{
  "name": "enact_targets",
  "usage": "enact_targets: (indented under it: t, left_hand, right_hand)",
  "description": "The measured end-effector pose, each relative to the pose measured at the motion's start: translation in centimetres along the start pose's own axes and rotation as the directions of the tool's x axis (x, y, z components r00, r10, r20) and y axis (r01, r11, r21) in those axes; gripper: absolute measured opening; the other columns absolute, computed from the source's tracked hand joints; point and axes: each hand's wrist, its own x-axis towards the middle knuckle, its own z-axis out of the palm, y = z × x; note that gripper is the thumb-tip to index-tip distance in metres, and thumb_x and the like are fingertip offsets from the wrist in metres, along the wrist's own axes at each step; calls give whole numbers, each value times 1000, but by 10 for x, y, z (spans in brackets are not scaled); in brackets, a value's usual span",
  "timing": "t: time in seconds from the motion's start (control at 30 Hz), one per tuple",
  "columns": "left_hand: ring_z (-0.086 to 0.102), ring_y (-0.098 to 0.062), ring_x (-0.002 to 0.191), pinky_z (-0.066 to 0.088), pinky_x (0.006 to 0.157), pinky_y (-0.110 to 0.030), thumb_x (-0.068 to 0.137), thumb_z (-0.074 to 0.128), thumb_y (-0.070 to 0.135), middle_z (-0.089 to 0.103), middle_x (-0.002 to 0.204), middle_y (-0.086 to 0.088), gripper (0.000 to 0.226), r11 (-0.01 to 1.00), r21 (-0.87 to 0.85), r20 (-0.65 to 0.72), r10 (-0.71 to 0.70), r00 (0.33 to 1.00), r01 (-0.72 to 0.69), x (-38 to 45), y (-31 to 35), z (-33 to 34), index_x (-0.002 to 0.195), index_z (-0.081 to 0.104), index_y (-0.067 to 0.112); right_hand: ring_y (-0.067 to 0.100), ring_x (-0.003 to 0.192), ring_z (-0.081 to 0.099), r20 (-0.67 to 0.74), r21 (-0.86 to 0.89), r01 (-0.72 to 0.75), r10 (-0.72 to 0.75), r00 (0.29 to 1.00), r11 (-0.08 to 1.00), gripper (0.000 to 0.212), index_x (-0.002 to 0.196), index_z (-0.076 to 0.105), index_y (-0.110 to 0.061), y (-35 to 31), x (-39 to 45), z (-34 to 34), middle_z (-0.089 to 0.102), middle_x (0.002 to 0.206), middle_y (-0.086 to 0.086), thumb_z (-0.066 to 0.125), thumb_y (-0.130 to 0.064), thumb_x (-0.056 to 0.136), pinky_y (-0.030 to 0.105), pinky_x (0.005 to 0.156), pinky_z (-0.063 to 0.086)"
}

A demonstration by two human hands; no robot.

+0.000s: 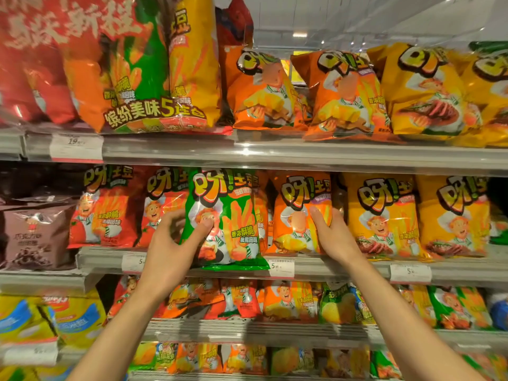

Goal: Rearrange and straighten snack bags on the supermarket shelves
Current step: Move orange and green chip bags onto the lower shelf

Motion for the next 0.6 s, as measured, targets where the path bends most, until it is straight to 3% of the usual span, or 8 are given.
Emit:
enact_targets:
  t: [0.1,0.17,0.27,0.37,0.5,0.6]
  left_hand:
    - [53,-1,119,36,88,-13,76,69,67,56,129,17,74,1000,-8,18,-12,1000,12,0,-4,2,137,52,28]
    - [52,-5,126,38,97,-19,78,70,64,56,136,13,76,999,-31,43,-17,999,19,0,-6,2,141,50,27]
    - [55,5,121,42,102,-24,78,71,64,60,131,22,72,998,-66,74,-16,997,21,-1,-7,1,138,51,32]
    - [51,25,109,39,91,-12,78,71,63,56,115,45,61,995,-93,82,-17,996,24,-6,-11,1,132,50,43]
    - [44,38,103,40,81,1,78,73,59,50,104,61,51,990,-140,121,-1,993,18,-19,-18,5,122,49,54]
    - [47,32,109,41,85,1,76,75,57,53,111,57,46,983,-183,161,-1,987,31,-33,-28,9,115,51,65]
  right_hand:
    - [19,99,63,-30,-108,38,-42,999,993,47,117,51,-31,-3,-3,-3,68,111,-4,36,-71,97,37,85,48]
    - [23,103,64,-20,-131,24,-27,999,991,54,123,55,-25,-6,-4,-5,69,112,-1,37,-70,98,37,87,48]
    - [21,106,63,-39,-89,28,-31,999,996,51,130,56,-22,-6,-10,-10,65,103,-11,49,-62,98,34,86,45]
    - [14,112,58,-74,-62,56,-61,995,997,58,145,51,-19,-6,-24,-16,61,118,-11,60,-52,97,32,93,45]
    - [15,123,58,-153,7,38,-36,988,999,51,141,58,-19,2,-54,-22,62,134,-2,64,-45,97,34,102,48]
    - [-5,110,61,-169,98,27,-10,986,995,35,127,66,-28,12,-87,-25,67,119,-17,65,-45,96,15,84,50]
